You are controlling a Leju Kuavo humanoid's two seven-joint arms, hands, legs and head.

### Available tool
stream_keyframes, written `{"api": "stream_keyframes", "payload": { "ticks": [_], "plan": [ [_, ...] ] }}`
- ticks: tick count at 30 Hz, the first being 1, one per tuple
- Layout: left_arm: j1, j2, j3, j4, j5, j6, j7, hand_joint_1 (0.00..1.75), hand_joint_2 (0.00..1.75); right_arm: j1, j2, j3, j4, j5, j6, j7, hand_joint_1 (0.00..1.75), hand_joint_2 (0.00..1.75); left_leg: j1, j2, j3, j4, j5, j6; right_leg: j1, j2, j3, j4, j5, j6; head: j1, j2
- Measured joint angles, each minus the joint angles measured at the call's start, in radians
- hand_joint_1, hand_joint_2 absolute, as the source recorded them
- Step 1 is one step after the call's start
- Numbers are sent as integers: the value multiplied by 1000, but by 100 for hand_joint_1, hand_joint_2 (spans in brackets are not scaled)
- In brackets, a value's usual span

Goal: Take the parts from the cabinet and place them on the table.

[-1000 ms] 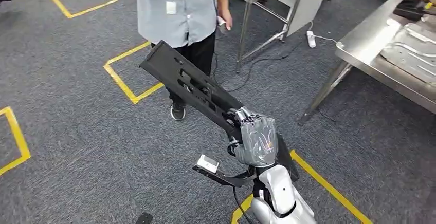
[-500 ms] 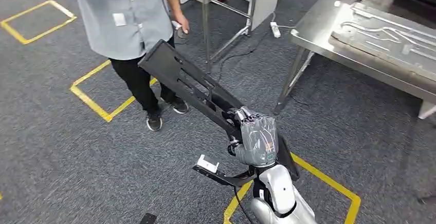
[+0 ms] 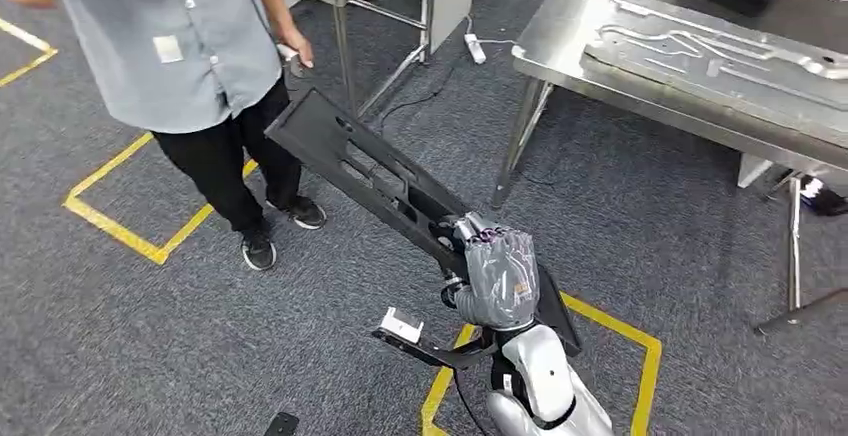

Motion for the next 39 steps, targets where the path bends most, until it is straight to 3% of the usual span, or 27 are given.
{"api": "stream_keyframes", "payload": {
  "ticks": [1, 2, 6, 7, 8, 9, 11, 12, 13, 15, 16, 17, 18, 21, 22, 23, 24, 26, 27, 28, 29, 31, 32, 33, 36, 37, 39],
  "plan": [
    [0, 0, 0, 0, 0, 0, 0, 0, 175, -1, 0, 0, 0, 0, 0, 0, 175, 175, -1, 8, 7, 0, -4, -3, 6, -33, 50, -92, 32, -9, 0, 0],
    [0, 0, -1, 0, 0, 0, 0, 0, 175, -3, 0, 1, 0, 0, 0, 0, 175, 175, -4, 16, 10, -3, -6, -8, 22, -80, 60, -113, 10, -19, 0, 0],
    [-5, 0, -1, 0, -1, 0, 0, 0, 175, -4, 0, 1, -1, 1, 4, 0, 175, 175, -11, 58, 24, -10, -12, -29, 25, -30, 55, -125, 20, -31, 0, 0],
    [-5, 0, -2, 0, -1, 0, -1, 0, 175, -2, 1, 1, -2, 1, 4, 0, 175, 175, -4, 39, 21, -3, -24, -35, 8, -20, 67, -137, 27, -37, -2, 0],
    [-6, 0, -2, 0, -2, -2, -3, 0, 175, -5, 1, 2, -2, 1, 5, 0, 175, 175, -3, -15, 10, 30, -48, -38, 8, -8, 68, -142, 29, -42, -1, 0],
    [-5, 0, -2, 0, -3, -3, -3, 0, 175, -9, 2, 2, -2, 1, 6, 0, 175, 175, -2, -43, -20, 95, -86, -38, 7, 0, 67, -141, 31, -47, -3, 0],
    [-2, 1, -2, 0, -3, -9, -5, 0, 175, -7, 3, 4, -2, 1, 8, 0, 175, 175, -2, -59, -107, 267, -153, -41, 8, 29, 67, -140, 31, -48, -3, 0],
    [0, 1, -2, 0, -3, -14, -7, 0, 175, -6, 3, 5, -1, 1, 8, 0, 175, 175, -2, -59, -133, 310, -155, -42, 9, 43, 67, -139, 30, -48, -4, 0],
    [3, 2, -2, 0, -3, -18, -10, 0, 175, -5, 3, 5, 1, 1, 8, 0, 175, 175, -2, -59, -139, 308, -135, -41, 9, 58, 68, -136, 30, -48, -3, 0],
    [3, 2, -2, 0, -3, -21, -18, 0, 175, -6, 3, 5, 1, 1, 8, 0, 175, 175, -1, -64, -92, 180, -45, -37, 7, 89, 68, -129, 26, -44, -3, 0],
    [2, 3, -2, 0, -3, -24, -21, 0, 175, -6, 3, 5, 1, 1, 8, 0, 175, 175, 1, -91, -42, 62, 15, -34, 6, 105, 68, -122, 22, -39, -3, 0],
    [3, 5, -2, 0, -3, -27, -23, 0, 175, -6, 3, 5, 1, 1, 8, 0, 175, 175, 4, -137, -26, 25, 9, -30, 4, 113, 64, -118, 19, -35, -3, 0],
    [3, 5, -2, 0, -3, -29, -25, 0, 175, -9, 3, 6, 1, 1, 9, 0, 175, 175, 5, -149, -21, 10, 6, -32, 9, 125, 54, -107, 16, -29, -2, 0],
    [-1, 6, -3, 0, -2, -31, -29, 0, 175, -7, 2, 7, 1, 2, 8, 0, 175, 175, -2, -121, -24, 14, 11, -21, 1, 150, 47, -115, 24, -11, -3, 0],
    [-1, 5, -3, 0, -3, -32, -30, 0, 175, -7, 1, 7, 0, 2, 8, 0, 175, 175, 6, -107, -21, 3, 18, -11, 3, 150, 45, -111, 22, -7, -3, 0],
    [-2, 6, -3, 0, -3, -32, -31, 0, 175, -9, 1, 7, 0, 2, 8, 0, 175, 175, 6, -95, -18, -1, 19, -5, 8, 87, 38, -90, 5, -1, 1, 0],
    [-2, 6, -4, 0, -3, -32, -32, 0, 175, -11, 1, 8, 0, 2, 8, 0, 175, 175, 6, -85, -17, -2, 18, 0, 7, 52, 13, -39, -27, 4, 6, 0],
    [1, 6, -4, 0, -4, -33, -32, 0, 175, -12, 1, 10, 0, 2, 8, 0, 175, 175, 3, -59, -16, -1, 16, 3, 2, 24, -61, 110, -96, 12, 6, 0],
    [4, 7, -4, 0, -4, -33, -32, 0, 175, -10, 0, 11, 1, 2, 8, 0, 175, 175, 3, -43, -17, -1, 14, 2, 1, 19, -96, 175, -115, 13, 6, 0],
    [6, 7, -4, 0, -4, -33, -32, 0, 175, -9, 0, 11, 2, 2, 9, 0, 175, 175, 3, -30, -16, -1, 12, 2, -1, 16, -104, 188, -107, 14, 6, 0],
    [6, 7, -4, 0, -4, -33, -32, 0, 175, -8, 0, 11, 2, 2, 8, 0, 175, 175, 2, -18, -14, -1, 10, 1, -2, 15, -87, 152, -77, 12, 6, 0],
    [3, 6, -4, 0, -4, -33, -32, 0, 175, -9, 0, 11, 1, 2, 8, 0, 175, 175, 2, 5, -4, -1, 4, -3, 1, -7, 9, -24, 12, 1, 6, 0],
    [3, 6, -4, 0, -4, -33, -32, 0, 175, -10, 0, 11, 0, 2, 8, 0, 175, 175, 1, 14, 2, -2, 0, -7, 10, -57, 54, -110, 29, -9, 6, 0],
    [3, 5, -4, 0, -4, -33, -32, 0, 175, -12, 0, 12, 0, 2, 8, 0, 175, 175, -5, 22, 4, -2, -3, -13, 25, -75, 59, -119, 17, -13, 6, 0],
    [-1, 6, -4, 0, -3, -34, -32, 0, 175, -12, 0, 12, 0, 2, 8, 0, 175, 175, -6, 53, 14, -9, -7, -27, 26, -34, 53, -121, 21, -21, 5, 0],
    [-4, 6, -4, 0, -4, -35, -32, 0, 175, -12, 0, 12, 0, 2, 9, 0, 175, 175, -9, 65, 22, -11, -10, -35, 21, -21, 57, -132, 25, -28, 5, 0],
    [-5, 6, -5, 0, -6, -35, -32, 0, 175, -15, 0, 13, -1, 2, 9, 0, 175, 175, -2, -18, -1, 48, -54, -41, 9, -1, 70, -144, 33, -40, 4, 0]
  ]
}}
